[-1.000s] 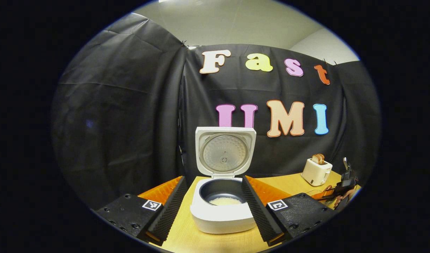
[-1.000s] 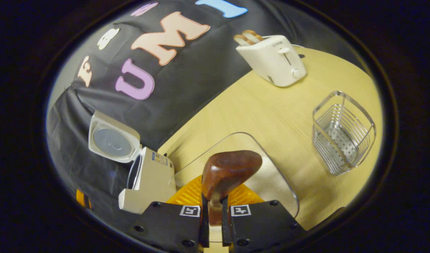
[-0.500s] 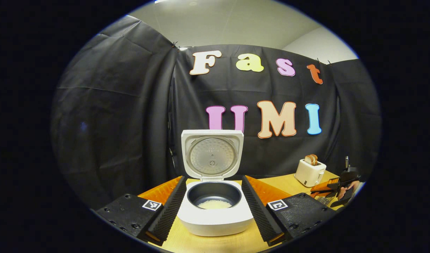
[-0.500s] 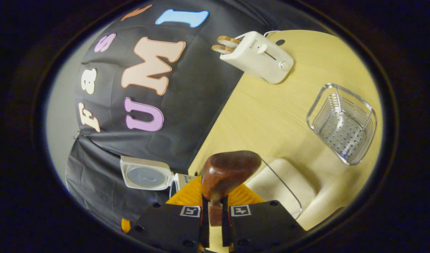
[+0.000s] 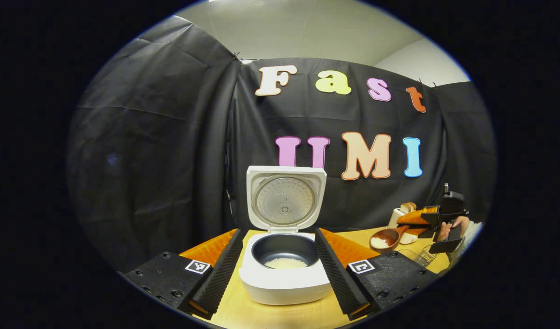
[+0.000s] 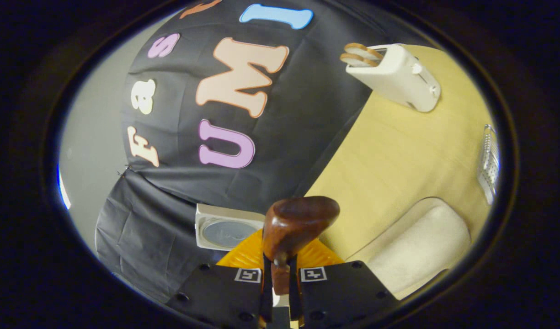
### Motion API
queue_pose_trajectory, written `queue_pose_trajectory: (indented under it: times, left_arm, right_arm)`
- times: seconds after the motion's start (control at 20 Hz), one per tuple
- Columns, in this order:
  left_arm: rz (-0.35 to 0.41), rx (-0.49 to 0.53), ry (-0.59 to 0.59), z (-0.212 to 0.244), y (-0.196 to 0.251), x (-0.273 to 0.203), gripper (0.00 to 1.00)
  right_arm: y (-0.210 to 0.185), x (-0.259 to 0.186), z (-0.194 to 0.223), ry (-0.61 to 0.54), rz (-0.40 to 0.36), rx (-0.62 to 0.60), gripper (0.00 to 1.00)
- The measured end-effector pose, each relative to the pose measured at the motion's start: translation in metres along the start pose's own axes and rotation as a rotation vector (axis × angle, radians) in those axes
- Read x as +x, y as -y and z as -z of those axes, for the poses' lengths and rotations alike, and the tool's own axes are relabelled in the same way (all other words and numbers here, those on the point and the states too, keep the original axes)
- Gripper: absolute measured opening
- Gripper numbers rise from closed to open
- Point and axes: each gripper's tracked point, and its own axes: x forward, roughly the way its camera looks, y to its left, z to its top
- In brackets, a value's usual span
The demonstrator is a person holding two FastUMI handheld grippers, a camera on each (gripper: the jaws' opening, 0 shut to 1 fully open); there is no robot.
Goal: Close the left gripper, press the button to open the rice cooker; take a wooden spoon from the chopstick holder with the right hand, scoop a spoonful of rice and pour it into the rice cooker, then put the wooden spoon back into the chopstick holder.
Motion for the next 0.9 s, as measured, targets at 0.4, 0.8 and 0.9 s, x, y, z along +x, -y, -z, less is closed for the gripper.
queue_pose_trajectory:
  times: [0.4,0.8,0.9]
  left_arm:
    - [-0.061,-0.032,-0.008,0.009,-0.048,-0.014,0.94]
    - [-0.116,-0.055,-0.026,0.021,-0.092,-0.027,0.95]
    - [-0.125,-0.055,-0.03,0.025,-0.1,-0.03,0.95]
  right_arm:
    - [-0.066,0.074,0.06,-0.041,-0.033,-0.137,0.15]
    - [-0.09,0.156,0.119,-0.059,0.011,-0.422,0.17]
    - [-0.089,0.168,0.132,-0.066,0.029,-0.51,0.17]
